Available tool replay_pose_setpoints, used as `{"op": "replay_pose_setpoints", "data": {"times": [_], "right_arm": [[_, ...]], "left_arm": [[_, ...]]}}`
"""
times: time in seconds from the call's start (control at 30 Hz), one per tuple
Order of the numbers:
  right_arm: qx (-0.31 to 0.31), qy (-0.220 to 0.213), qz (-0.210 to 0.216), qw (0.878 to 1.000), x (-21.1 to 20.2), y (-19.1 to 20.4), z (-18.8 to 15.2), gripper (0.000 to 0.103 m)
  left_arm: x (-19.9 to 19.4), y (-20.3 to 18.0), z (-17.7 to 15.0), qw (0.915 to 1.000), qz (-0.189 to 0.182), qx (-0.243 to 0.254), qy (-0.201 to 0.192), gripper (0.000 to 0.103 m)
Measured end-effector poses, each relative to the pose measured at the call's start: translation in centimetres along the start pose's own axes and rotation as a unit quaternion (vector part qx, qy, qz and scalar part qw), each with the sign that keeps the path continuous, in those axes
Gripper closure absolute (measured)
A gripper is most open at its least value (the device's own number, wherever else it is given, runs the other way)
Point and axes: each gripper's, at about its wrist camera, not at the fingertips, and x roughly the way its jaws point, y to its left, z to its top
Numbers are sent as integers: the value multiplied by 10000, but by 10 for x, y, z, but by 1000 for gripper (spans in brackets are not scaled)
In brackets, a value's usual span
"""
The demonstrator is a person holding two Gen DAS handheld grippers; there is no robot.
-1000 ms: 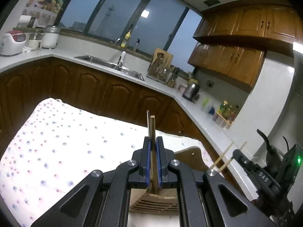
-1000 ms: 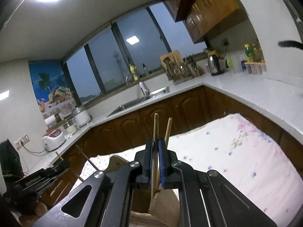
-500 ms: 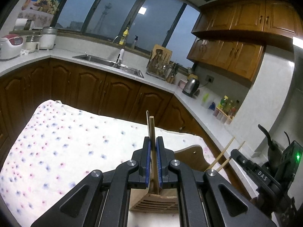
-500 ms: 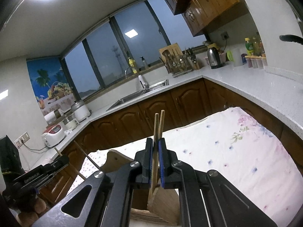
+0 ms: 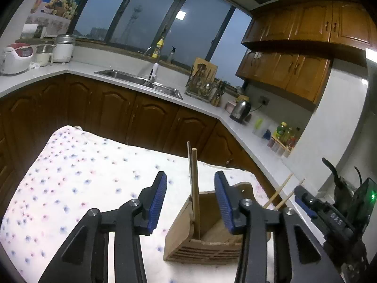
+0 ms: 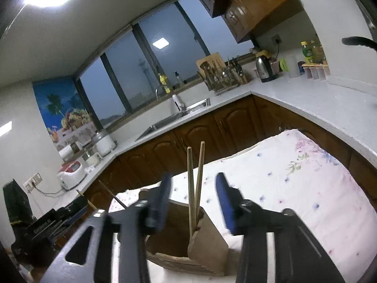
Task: Organize utensils
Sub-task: 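Open left tool while right tool opens, releasing chopsticks into the holder, then withdraw both tools from the holder back over the utensil row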
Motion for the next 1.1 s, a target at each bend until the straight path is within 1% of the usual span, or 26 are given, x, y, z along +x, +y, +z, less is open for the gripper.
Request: {"op": "replay_pose_setpoints", "data": {"times": [0.03,0.07,0.1,0.13,0.2,0.23,0.27,0.43,0.5,0.67,0.77,0.87,1.1], "right_arm": [[28,-50,58,10000,-6,0,-1,36],[33,-80,80,9999,-9,0,0,25],[16,-122,106,9999,-15,1,-1,20],[-16,-141,120,9998,-20,3,-2,19],[-62,-127,152,9998,-27,5,-3,17],[-74,-108,165,9998,-30,6,-3,17],[-76,-85,183,9998,-36,6,-5,17],[-85,30,260,9996,-62,8,-18,17],[-154,61,282,9995,-71,10,-24,12],[-293,206,317,9989,-93,14,-40,9],[-305,240,321,9987,-109,13,-49,3],[-370,311,272,9985,-124,12,-61,3],[-224,465,139,9986,-156,1,-87,3]], "left_arm": [[-4,0,-1,10000,-2,-20,-10,54],[-8,0,-2,10000,31,-28,-15,47],[-13,1,-4,10000,58,-41,-21,43],[-16,-1,-5,10000,58,-51,-31,40],[-27,-2,-9,9999,103,-53,-52,36],[-32,-2,-12,9998,164,-54,-47,30],[-35,-2,-14,9998,192,-57,-43,27],[-68,1,-32,9994,320,-79,48,25],[-83,2,-40,9993,342,-105,66,24],[-114,2,-51,9989,439,-135,94,22],[-134,-2,-60,9987,460,-106,182,19],[-152,-4,-65,9988,439,-108,184,17],[-186,-3,-91,9979,410,-41,501,17]]}}
